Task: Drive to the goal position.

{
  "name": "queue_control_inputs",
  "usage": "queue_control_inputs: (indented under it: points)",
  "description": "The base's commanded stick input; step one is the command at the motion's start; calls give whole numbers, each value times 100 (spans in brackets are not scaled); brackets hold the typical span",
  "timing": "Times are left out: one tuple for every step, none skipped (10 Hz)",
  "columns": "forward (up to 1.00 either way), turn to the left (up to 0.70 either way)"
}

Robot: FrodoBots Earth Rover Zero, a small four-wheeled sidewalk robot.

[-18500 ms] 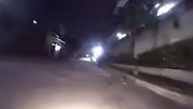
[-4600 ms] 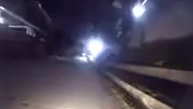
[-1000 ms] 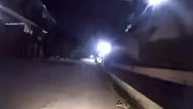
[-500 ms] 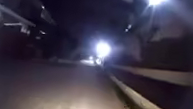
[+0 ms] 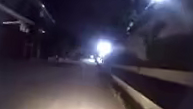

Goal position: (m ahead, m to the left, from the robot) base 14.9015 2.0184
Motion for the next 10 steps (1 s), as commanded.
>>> queue_control_inputs:
  points:
    - [70, -32]
    - [70, -35]
    - [70, -20]
    - [70, 0]
    - [70, 0]
    - [70, 0]
    - [70, 0]
    - [70, -16]
    - [70, -35]
    - [70, -29]
